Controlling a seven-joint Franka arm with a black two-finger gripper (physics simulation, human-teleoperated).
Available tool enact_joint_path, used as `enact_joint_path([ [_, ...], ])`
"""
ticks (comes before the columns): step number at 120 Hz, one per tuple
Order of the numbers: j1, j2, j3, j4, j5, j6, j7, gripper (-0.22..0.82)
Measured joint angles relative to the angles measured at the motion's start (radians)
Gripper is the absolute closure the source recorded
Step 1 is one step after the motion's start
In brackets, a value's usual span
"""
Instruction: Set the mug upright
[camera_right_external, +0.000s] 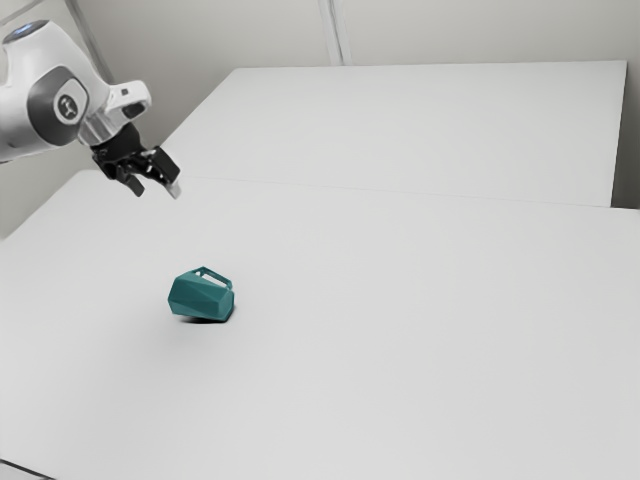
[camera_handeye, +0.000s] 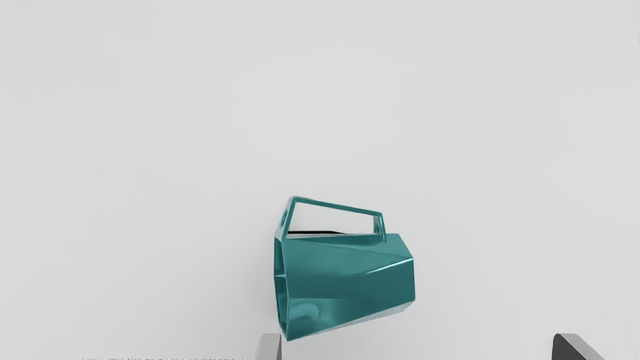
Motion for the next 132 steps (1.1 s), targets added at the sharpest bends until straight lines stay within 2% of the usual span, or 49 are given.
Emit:
enact_joint_path([
  [40,-0.010,-0.020,0.093,-0.123,-0.153,0.017,0.052,0.02],
  [80,-0.008,-0.007,0.172,-0.148,-0.320,-0.109,0.154,0.02],
  [111,0.003,0.076,0.240,-0.147,-0.449,-0.196,0.246,0.02],
  [132,0.053,0.151,0.261,-0.144,-0.557,-0.218,0.340,0.02],
])
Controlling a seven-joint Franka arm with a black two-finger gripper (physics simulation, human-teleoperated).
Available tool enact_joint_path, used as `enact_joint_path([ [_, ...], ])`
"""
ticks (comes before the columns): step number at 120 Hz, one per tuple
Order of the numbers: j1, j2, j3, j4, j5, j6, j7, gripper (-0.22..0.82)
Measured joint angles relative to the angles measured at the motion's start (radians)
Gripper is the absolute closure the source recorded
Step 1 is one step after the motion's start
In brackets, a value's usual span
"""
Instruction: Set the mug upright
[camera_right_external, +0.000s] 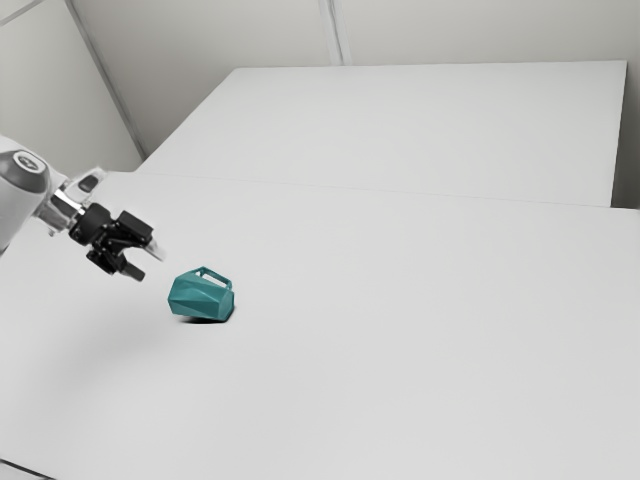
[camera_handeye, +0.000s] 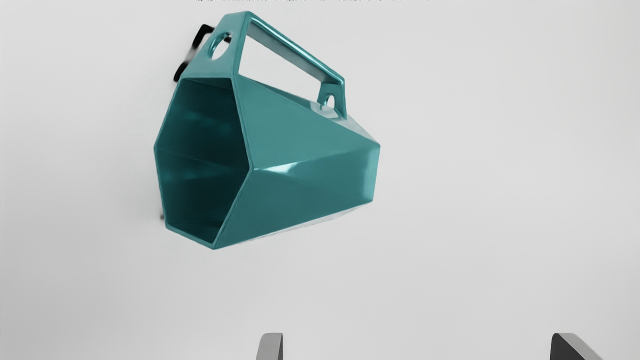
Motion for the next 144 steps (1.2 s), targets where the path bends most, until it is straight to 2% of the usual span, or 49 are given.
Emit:
enact_joint_path([
  [75,0.083,0.230,-0.009,0.037,-0.326,-0.047,0.381,0.02],
  [144,0.137,0.358,-0.039,0.110,-0.430,-0.148,0.562,0.03],
])
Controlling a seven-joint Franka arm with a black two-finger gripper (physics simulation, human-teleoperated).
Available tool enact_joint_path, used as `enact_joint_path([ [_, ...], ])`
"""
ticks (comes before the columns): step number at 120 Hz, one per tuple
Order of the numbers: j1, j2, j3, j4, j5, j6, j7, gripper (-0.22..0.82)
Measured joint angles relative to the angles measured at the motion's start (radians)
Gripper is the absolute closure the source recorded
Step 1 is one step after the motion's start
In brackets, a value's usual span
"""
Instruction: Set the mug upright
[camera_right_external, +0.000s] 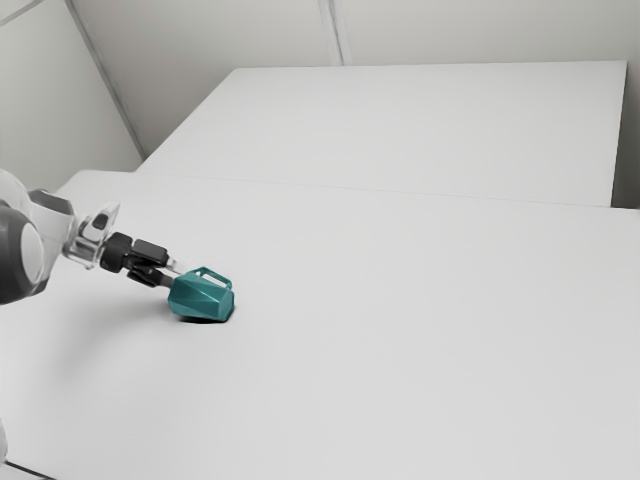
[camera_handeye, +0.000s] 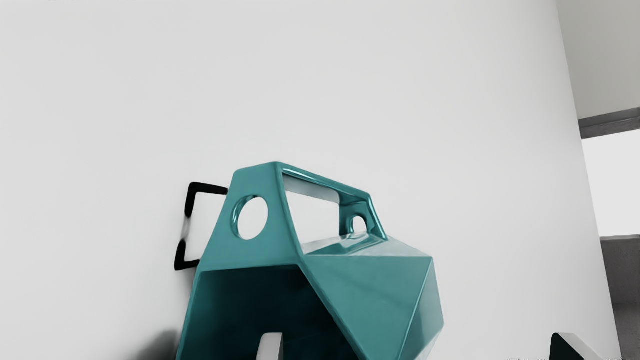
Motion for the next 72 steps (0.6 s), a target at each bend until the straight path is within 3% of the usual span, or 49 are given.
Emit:
enact_joint_path([
  [36,0.000,0.031,-0.021,0.002,-0.038,-0.031,0.048,0.06],
  [72,0.002,0.042,-0.021,0.002,-0.069,-0.039,0.079,0.42],
])
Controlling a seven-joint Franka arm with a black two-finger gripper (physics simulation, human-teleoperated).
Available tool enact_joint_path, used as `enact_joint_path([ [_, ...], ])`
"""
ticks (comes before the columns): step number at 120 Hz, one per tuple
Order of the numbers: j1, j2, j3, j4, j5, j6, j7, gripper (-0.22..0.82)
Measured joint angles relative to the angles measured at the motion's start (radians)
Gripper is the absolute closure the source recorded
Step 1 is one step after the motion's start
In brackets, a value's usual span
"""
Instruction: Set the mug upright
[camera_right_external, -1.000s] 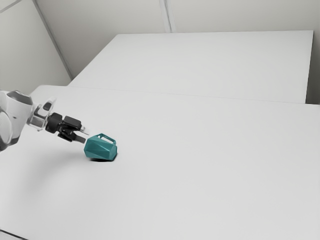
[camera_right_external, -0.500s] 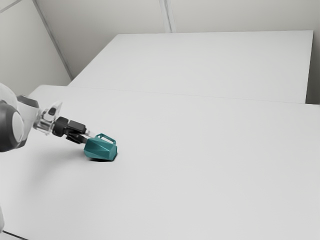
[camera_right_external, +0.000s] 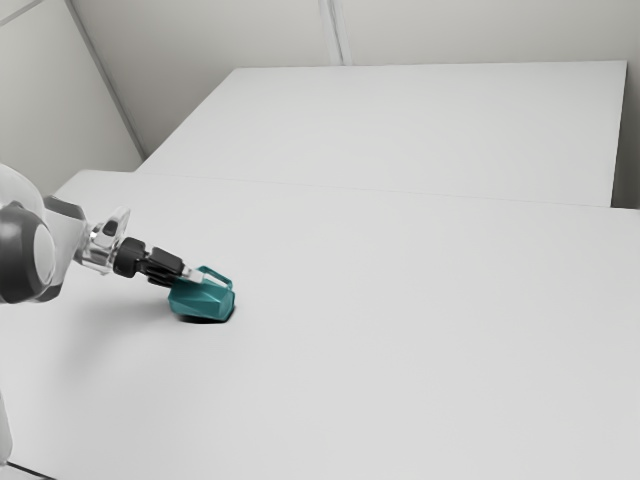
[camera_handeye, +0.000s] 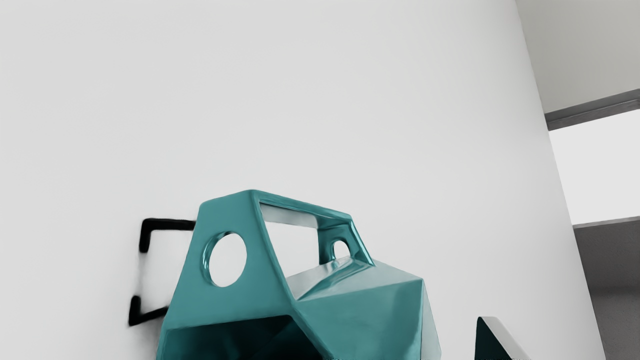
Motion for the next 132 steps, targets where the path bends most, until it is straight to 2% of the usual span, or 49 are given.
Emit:
enact_joint_path([
  [24,-0.001,0.000,0.000,0.000,-0.004,-0.001,0.014,0.60],
  [56,-0.002,0.000,-0.005,0.000,-0.005,0.006,0.026,0.72],
  [84,-0.006,-0.019,-0.009,0.000,-0.005,0.010,0.033,0.77],
  [132,-0.043,-0.114,-0.009,0.000,0.000,-0.006,0.022,0.78],
])
